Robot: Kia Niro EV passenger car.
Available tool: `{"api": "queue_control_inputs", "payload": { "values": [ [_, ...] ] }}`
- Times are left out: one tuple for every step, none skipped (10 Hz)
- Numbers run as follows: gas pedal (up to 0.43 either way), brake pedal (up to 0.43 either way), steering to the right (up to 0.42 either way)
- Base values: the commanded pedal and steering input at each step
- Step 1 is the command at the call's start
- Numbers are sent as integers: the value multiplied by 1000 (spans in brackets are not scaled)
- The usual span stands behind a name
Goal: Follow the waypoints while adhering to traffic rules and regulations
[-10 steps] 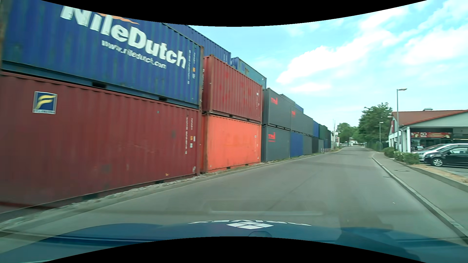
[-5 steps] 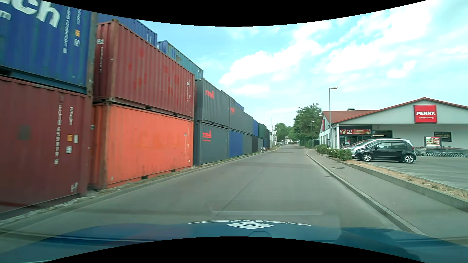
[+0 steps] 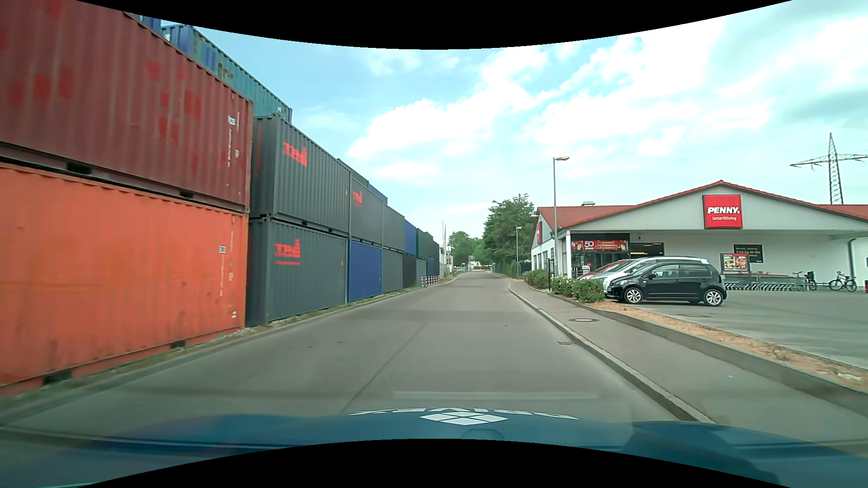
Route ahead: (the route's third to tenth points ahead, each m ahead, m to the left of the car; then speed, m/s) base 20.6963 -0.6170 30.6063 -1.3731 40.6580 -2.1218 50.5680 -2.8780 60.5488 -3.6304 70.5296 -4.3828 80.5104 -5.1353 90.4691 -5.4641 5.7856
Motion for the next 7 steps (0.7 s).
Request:
{"api": "queue_control_inputs", "payload": {
  "values": [
    [240, 0, 91],
    [228, 0, 68],
    [228, 0, 49],
    [220, 0, 39],
    [197, 0, 34],
    [177, 0, 28],
    [169, 0, 21]
  ]
}}
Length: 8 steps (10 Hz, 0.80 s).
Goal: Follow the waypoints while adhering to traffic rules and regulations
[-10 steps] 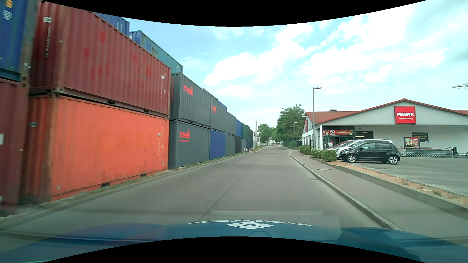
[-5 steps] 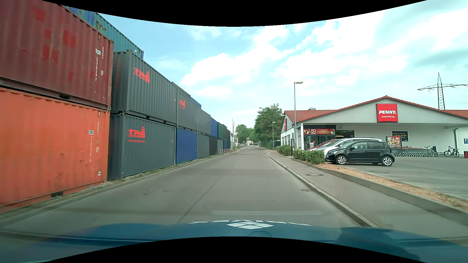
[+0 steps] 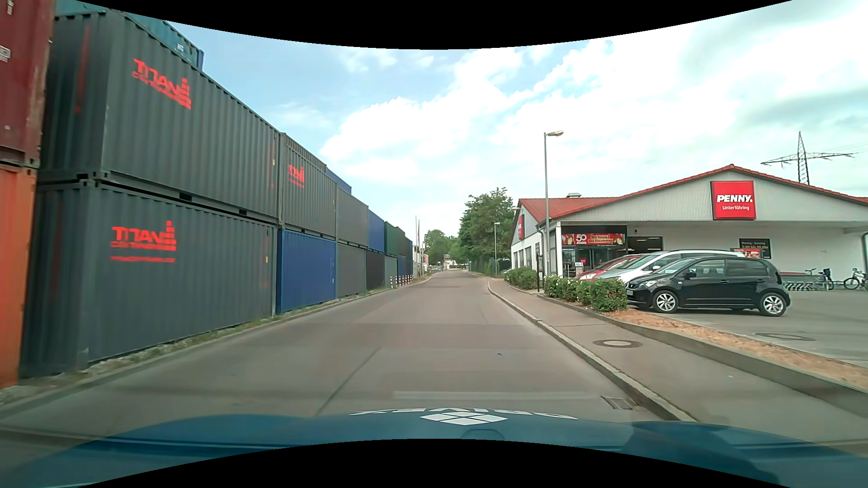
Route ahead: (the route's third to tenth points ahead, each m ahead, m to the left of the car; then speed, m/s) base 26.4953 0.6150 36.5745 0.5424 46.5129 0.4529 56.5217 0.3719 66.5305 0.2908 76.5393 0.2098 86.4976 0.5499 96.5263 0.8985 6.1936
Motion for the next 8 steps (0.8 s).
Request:
{"api": "queue_control_inputs", "payload": {
  "values": [
    [169, 0, 13],
    [169, 0, 7],
    [169, 0, 4],
    [169, 0, 5],
    [169, 0, 4],
    [169, 0, 4],
    [169, 0, 4],
    [169, 0, 4]
  ]
}}
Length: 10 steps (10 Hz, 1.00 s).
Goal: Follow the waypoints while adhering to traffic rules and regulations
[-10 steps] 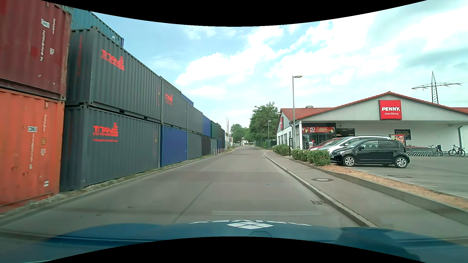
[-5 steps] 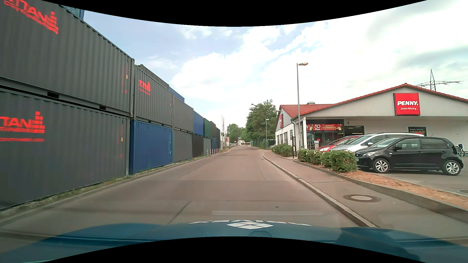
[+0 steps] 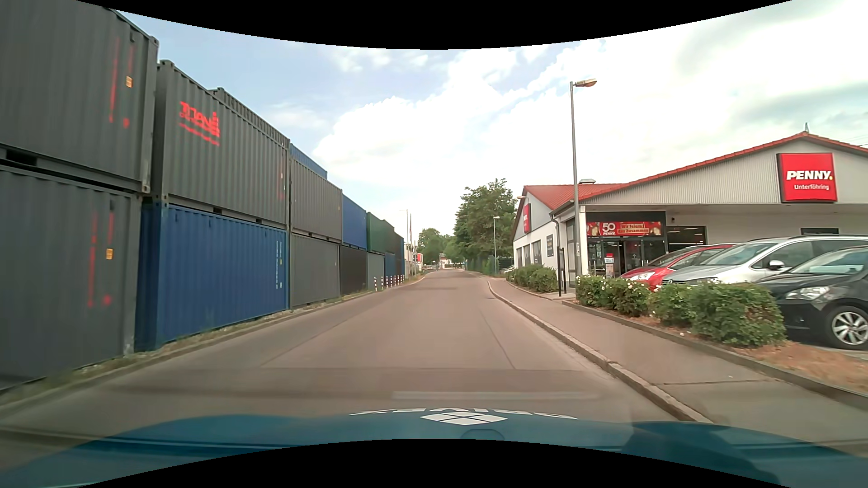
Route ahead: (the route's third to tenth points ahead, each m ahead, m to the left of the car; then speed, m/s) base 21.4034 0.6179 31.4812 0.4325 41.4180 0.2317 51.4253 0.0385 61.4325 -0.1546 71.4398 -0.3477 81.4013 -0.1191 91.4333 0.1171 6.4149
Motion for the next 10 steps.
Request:
{"api": "queue_control_inputs", "payload": {
  "values": [
    [169, 0, 4],
    [169, 0, 4],
    [169, 0, 4],
    [169, 0, 4],
    [169, 0, 4],
    [169, 0, 4],
    [169, 0, 4],
    [169, 0, 3],
    [169, 0, -1],
    [169, 0, -3]
  ]
}}
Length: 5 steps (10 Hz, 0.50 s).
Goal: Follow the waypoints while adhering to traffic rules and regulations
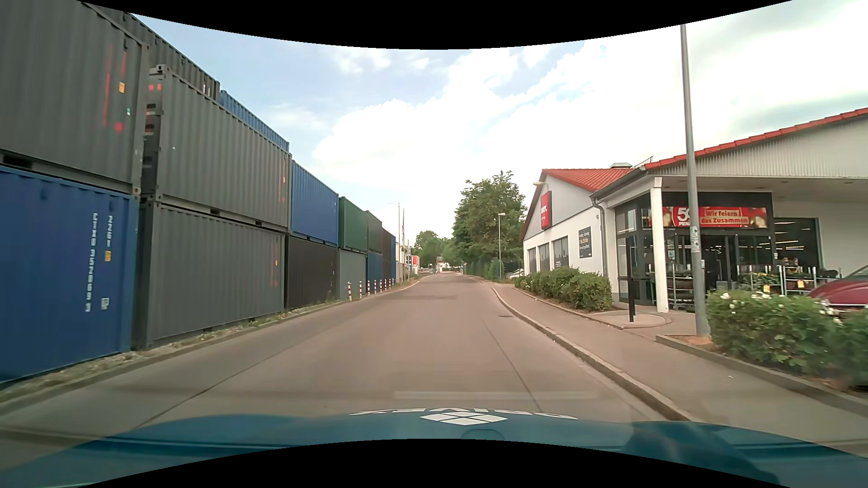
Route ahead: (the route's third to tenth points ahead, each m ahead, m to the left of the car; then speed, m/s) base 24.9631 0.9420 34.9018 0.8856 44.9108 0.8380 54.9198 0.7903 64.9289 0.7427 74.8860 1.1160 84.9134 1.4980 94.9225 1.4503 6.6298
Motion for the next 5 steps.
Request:
{"api": "queue_control_inputs", "payload": {
  "values": [
    [169, 0, -4],
    [169, 0, -6],
    [169, 0, -5],
    [169, 0, -5],
    [169, 0, -5]
  ]
}}
